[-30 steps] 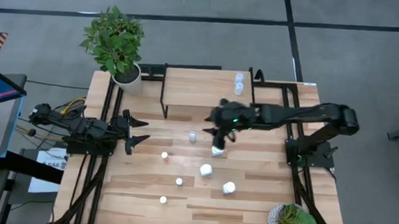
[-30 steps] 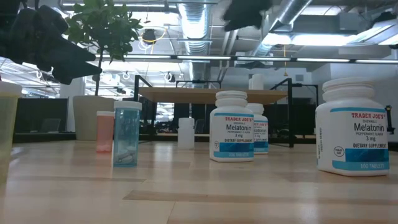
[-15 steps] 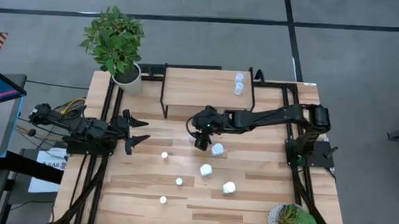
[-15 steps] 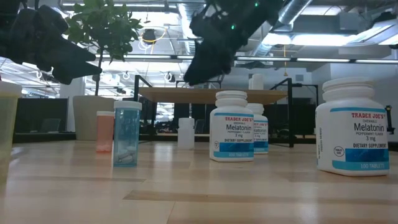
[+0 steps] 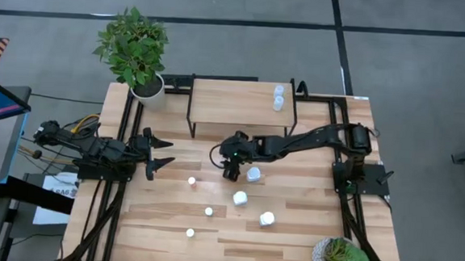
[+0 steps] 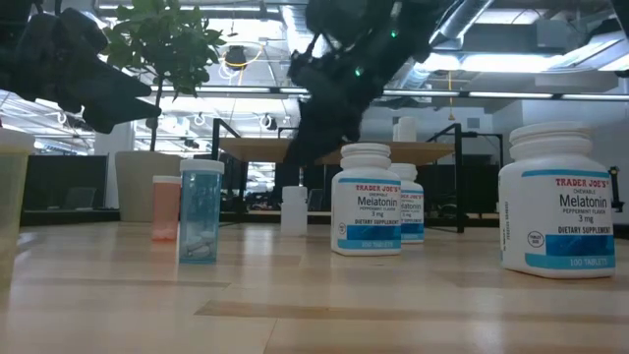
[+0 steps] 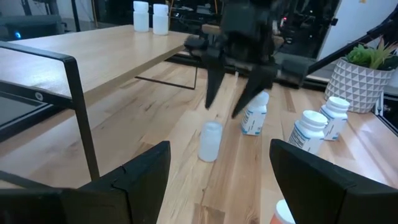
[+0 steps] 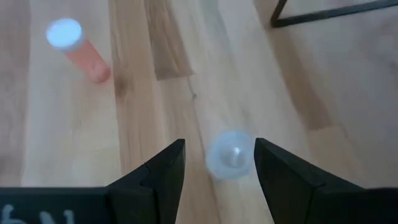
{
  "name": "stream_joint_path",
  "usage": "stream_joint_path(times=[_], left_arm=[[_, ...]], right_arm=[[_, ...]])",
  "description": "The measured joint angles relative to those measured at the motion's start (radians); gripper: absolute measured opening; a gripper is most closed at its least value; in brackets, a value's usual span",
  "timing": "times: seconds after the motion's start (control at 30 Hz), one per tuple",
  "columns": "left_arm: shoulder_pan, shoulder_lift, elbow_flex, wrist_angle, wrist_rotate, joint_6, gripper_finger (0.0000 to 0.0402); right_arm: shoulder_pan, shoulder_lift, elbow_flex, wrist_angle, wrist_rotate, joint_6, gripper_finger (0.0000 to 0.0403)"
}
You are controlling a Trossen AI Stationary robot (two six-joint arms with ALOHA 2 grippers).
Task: Pick and place medicine bottles onto shelf by color
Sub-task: Put the transparent medicine bottle on the shelf aligned with the other transparent medicine bottles
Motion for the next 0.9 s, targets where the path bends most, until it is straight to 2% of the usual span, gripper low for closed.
stream_joint_path(times=[0.23,0.9], left_arm=[[0.000,0.000,0.000,0.000,0.000,-0.001,0.0265],[0.000,0.000,0.000,0.000,0.000,-0.002,0.0264]], right_arm=[[0.009,0.053,0.010,0.056,0.002,0.005,0.0212],[-0.002,0.051,0.012,0.015,0.033,-0.097,0.0212]])
